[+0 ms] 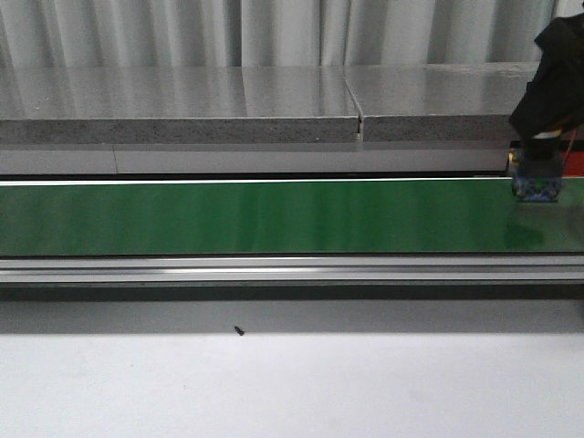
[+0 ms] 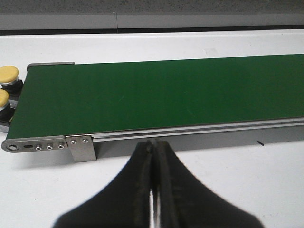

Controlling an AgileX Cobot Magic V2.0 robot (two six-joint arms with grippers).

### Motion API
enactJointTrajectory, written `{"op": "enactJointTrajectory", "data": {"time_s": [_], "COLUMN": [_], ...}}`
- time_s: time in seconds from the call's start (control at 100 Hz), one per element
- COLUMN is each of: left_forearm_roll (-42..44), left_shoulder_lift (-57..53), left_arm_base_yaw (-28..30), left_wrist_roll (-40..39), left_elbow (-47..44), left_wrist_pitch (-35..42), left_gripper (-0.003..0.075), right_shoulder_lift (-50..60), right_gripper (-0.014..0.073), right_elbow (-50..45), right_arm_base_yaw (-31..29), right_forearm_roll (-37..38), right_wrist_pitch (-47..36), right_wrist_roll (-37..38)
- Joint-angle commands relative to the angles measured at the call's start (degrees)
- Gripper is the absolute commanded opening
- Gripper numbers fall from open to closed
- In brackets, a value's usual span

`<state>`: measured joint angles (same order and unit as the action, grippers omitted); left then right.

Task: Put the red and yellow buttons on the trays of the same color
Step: 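Lower the red button into the red tray and open the right gripper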

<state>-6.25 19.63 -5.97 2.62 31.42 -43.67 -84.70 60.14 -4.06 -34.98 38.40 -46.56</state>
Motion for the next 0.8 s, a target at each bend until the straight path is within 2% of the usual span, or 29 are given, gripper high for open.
{"op": "enactJointTrajectory", "data": {"time_s": [0.0, 0.32, 0.48, 0.79], "left_forearm_roll": [-0.33, -0.33, -0.33, -0.33], "left_shoulder_lift": [0.52, 0.52, 0.52, 0.52], "left_arm_base_yaw": [-0.49, -0.49, -0.49, -0.49], "left_wrist_roll": [-0.57, -0.57, -0.57, -0.57], "left_elbow": [1.6, 1.6, 1.6, 1.6], "left_wrist_pitch": [3.94, 3.94, 3.94, 3.94], "left_gripper": [-0.0019, -0.0019, -0.0019, -0.0019], "right_shoulder_lift": [3.79, 4.18, 3.56, -3.23], "right_gripper": [0.0087, 0.0087, 0.0087, 0.0087], "right_elbow": [3.67, 6.14, 6.09, 6.09], "right_arm_base_yaw": [-2.31, -13.59, -18.87, -21.46], "right_forearm_roll": [-1.68, -1.88, -5.44, -10.36], "right_wrist_pitch": [-2.7, -3.4, -6.86, -10.85], "right_wrist_roll": [-0.48, 1.11, 1.25, 1.25]}}
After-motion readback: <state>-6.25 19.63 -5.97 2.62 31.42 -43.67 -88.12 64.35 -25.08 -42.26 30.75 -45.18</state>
